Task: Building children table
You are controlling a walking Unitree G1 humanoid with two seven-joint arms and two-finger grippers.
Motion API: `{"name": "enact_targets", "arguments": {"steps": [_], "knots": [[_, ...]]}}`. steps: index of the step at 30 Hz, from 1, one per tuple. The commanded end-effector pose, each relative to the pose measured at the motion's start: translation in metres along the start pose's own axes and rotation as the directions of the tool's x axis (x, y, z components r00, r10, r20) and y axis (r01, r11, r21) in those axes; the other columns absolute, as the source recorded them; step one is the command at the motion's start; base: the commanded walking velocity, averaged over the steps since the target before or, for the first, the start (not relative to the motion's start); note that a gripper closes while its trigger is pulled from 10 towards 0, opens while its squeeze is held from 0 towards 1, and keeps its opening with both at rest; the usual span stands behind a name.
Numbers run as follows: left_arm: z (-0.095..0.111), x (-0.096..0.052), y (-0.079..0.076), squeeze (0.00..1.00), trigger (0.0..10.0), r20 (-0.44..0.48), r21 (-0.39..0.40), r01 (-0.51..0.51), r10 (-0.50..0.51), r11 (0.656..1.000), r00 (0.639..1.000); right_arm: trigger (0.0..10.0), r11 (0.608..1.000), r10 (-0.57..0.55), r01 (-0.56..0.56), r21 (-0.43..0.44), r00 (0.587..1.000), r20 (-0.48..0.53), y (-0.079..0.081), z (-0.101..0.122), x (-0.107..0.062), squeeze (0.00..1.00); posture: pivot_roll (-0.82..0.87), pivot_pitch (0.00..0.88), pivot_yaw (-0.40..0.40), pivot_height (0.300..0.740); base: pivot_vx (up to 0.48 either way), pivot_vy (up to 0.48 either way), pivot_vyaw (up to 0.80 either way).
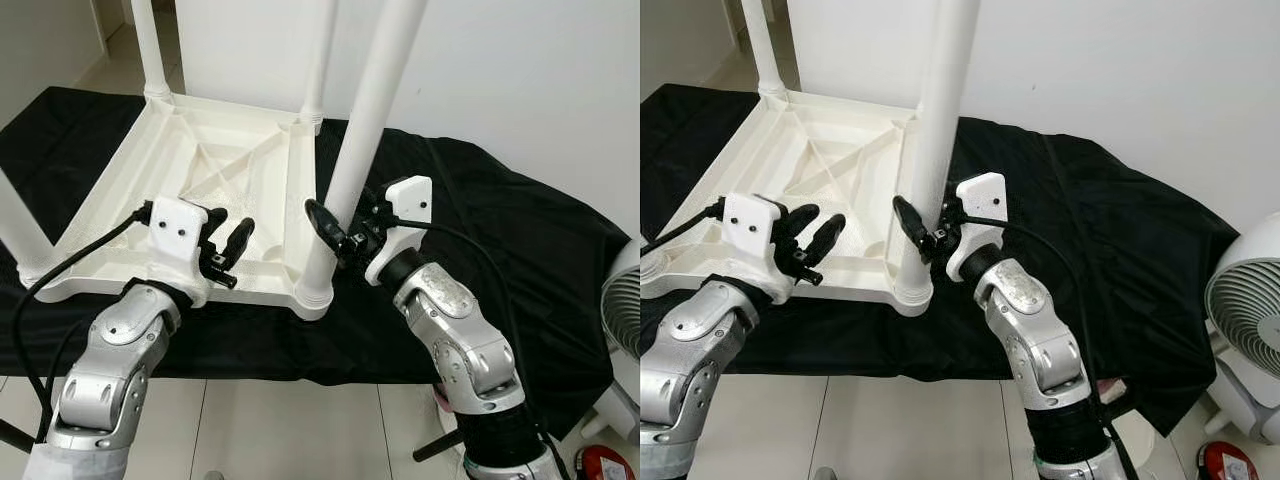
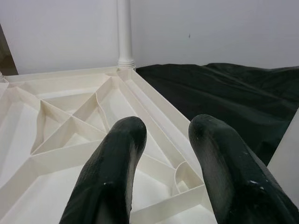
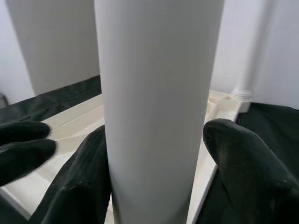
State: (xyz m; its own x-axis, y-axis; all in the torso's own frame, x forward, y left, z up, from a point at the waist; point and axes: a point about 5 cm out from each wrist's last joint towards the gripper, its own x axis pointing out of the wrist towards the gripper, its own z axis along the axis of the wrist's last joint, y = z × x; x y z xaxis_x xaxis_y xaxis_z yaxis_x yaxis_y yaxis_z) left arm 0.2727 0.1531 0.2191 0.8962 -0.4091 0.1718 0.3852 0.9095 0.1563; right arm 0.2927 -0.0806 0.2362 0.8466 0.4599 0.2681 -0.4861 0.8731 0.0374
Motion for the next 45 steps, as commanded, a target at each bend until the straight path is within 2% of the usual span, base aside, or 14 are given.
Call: {"name": "enact_targets", "arguments": {"steps": [1, 8, 9, 12, 13, 23, 30, 36, 37, 39, 40, 41, 42, 45], "knots": [[0.006, 0.000, -0.005, 0.00, 10.0, 0.013, 0.003, 0.094, -0.094, 0.996, 0.995, 10.0, 0.983, -0.181, 0.184, 0.028, 0.979, -0.091, -0.025, -0.013, -0.005, 0.00, 0.12, 0.095, -0.116, 0.740, 0.000, 0.000, 0.00], [0.007, 0.002, -0.006, 0.00, 10.0, 0.009, 0.001, 0.082, -0.082, 0.997, 0.997, 10.0, 0.977, -0.202, 0.209, 0.048, 0.972, -0.120, -0.022, -0.020, -0.007, 0.00, 0.12, 0.095, -0.116, 0.740, 0.000, 0.000, 0.00], [0.006, 0.003, -0.007, 0.00, 10.0, 0.003, 0.000, 0.083, -0.083, 0.997, 0.997, 4.6, 0.977, -0.207, 0.212, 0.034, 0.972, -0.113, -0.020, -0.019, -0.006, 0.00, 0.11, 0.097, -0.110, 0.740, 0.000, 0.000, 0.00], [0.005, 0.003, -0.007, 0.00, 10.0, 0.001, 0.000, 0.084, -0.084, 0.996, 0.996, 4.6, 0.977, -0.208, 0.212, 0.021, 0.972, -0.108, -0.019, -0.018, -0.005, 0.00, 0.11, 0.097, -0.110, 0.740, 0.000, 0.000, 0.00], [0.005, 0.004, -0.007, 0.00, 10.0, 0.000, -0.001, 0.084, -0.084, 0.996, 0.996, 10.0, 0.979, -0.205, 0.206, -0.003, 0.973, -0.103, -0.019, -0.017, -0.004, 0.00, 0.10, 0.095, -0.109, 0.740, 0.000, 0.000, 0.00], [0.005, 0.007, -0.008, 0.00, 10.0, 0.001, -0.004, 0.083, -0.083, 0.997, 0.997, 10.0, 0.975, -0.197, 0.192, -0.108, 0.980, -0.036, -0.021, -0.001, 0.011, 0.00, 0.10, 0.089, -0.111, 0.740, 0.000, 0.000, 0.00], [0.005, 0.007, -0.010, 0.00, 10.0, 0.001, -0.004, 0.089, -0.089, 0.996, 0.996, 10.0, 0.973, -0.222, 0.220, -0.068, 0.975, -0.024, -0.020, 0.001, 0.013, 0.00, 0.10, 0.087, -0.114, 0.740, 0.000, 0.000, 0.00], [0.006, 0.005, -0.020, 0.00, 10.0, -0.010, -0.030, 0.173, -0.174, 0.984, 0.985, 10.0, 0.947, -0.290, 0.298, 0.121, 0.954, -0.078, -0.027, -0.007, 0.008, 0.00, 0.10, 0.086, -0.116, 0.740, 0.000, 0.000, 0.00], [0.005, 0.003, -0.025, 0.00, 10.0, -0.017, -0.027, 0.220, -0.221, 0.975, 0.975, 10.0, 0.926, -0.301, 0.315, 0.209, 0.949, -0.096, -0.030, -0.011, 0.007, 0.00, 0.10, 0.084, -0.113, 0.740, 0.000, 0.000, 0.00], [0.005, 0.003, -0.025, 0.00, 10.0, -0.017, -0.027, 0.220, -0.221, 0.975, 0.975, 10.0, 0.926, -0.301, 0.315, 0.209, 0.949, -0.096, -0.030, -0.011, 0.007, 0.00, 0.10, 0.084, -0.113, 0.740, 0.000, 0.000, 0.00], [0.005, 0.001, -0.031, 0.00, 10.0, -0.025, -0.023, 0.260, -0.260, 0.965, 0.965, 10.0, 0.899, -0.311, 0.329, 0.290, 0.944, -0.107, -0.033, -0.013, 0.005, 0.00, 0.09, 0.084, -0.112, 0.740, 0.000, 0.000, 0.00], [0.005, 0.001, -0.031, 0.00, 10.0, -0.025, -0.023, 0.260, -0.260, 0.965, 0.965, 10.0, 0.899, -0.311, 0.329, 0.290, 0.944, -0.107, -0.033, -0.013, 0.005, 0.00, 0.09, 0.084, -0.112, 0.740, 0.000, 0.000, 0.00], [0.003, 0.000, -0.038, 0.00, 10.0, -0.036, -0.021, 0.303, -0.303, 0.953, 0.952, 10.0, 0.826, -0.333, 0.347, 0.443, 0.936, -0.113, -0.043, -0.016, 0.002, 0.00, 0.09, 0.082, -0.108, 0.740, 0.000, 0.000, 0.00], [0.002, 0.002, -0.038, 0.00, 10.0, -0.043, -0.022, 0.304, -0.305, 0.952, 0.951, 10.0, 0.765, -0.341, 0.348, 0.542, 0.933, -0.117, -0.050, -0.019, 0.000, 0.00, 0.09, 0.082, -0.105, 0.740, 0.000, 0.000, 0.00]]}}
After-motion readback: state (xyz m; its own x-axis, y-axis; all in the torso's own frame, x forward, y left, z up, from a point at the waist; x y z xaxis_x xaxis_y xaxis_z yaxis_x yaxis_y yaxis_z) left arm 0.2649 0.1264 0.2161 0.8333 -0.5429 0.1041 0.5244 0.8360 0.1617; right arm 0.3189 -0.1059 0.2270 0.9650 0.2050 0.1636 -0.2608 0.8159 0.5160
